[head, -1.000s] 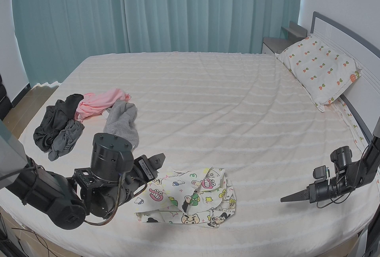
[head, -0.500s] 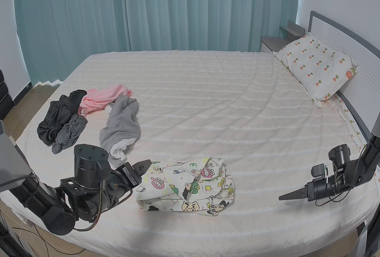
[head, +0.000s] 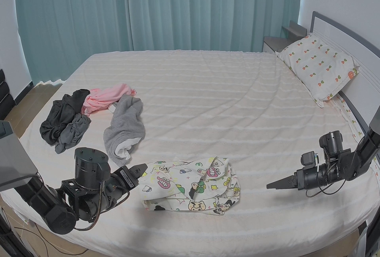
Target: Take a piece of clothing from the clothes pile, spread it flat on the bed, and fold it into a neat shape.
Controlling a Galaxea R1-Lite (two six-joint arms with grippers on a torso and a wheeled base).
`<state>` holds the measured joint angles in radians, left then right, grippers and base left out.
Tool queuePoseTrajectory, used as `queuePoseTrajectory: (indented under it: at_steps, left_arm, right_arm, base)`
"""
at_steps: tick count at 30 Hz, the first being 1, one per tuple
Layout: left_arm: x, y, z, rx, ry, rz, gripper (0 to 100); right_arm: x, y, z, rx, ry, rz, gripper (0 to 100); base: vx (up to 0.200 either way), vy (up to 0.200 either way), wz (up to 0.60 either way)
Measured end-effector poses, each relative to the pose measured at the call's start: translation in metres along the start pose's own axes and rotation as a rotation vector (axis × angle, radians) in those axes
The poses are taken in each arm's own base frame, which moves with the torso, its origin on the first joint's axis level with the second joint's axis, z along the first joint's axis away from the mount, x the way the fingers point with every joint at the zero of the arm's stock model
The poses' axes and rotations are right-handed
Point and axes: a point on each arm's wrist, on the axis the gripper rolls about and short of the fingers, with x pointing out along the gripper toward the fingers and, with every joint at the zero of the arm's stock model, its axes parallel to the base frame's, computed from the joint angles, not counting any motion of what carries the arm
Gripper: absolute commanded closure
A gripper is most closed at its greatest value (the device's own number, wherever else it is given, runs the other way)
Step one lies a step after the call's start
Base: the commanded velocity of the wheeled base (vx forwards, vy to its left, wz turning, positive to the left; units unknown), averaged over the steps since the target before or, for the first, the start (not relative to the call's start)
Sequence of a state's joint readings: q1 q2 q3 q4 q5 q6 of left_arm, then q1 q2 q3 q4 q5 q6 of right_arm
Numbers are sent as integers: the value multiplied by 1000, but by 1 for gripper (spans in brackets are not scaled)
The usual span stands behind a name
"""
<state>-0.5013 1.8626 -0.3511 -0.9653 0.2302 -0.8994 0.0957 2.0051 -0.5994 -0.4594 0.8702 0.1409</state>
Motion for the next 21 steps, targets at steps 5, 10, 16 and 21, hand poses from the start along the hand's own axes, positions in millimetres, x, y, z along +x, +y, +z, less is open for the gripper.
queuePoseTrajectory:
  at_steps: [5, 10, 16, 21]
  left_arm:
    - [1, 0, 1, -9, -2, 2, 0]
    - [3, 2, 2, -15, -6, 9, 0]
    - [3, 4, 3, -18, -7, 18, 0]
    - [3, 5, 1, -28, 24, 2, 0]
  right_arm:
    - [22, 16, 12, -20, 24, 20, 0]
    - [44, 25, 20, 15, 22, -66, 0]
    - [74, 36, 24, -31, -47, -96, 0]
    - [96, 37, 20, -4, -93, -90, 0]
  base:
    - [0, 200, 0]
    - [0, 200, 0]
    - [0, 0, 0]
    - [0, 0, 0]
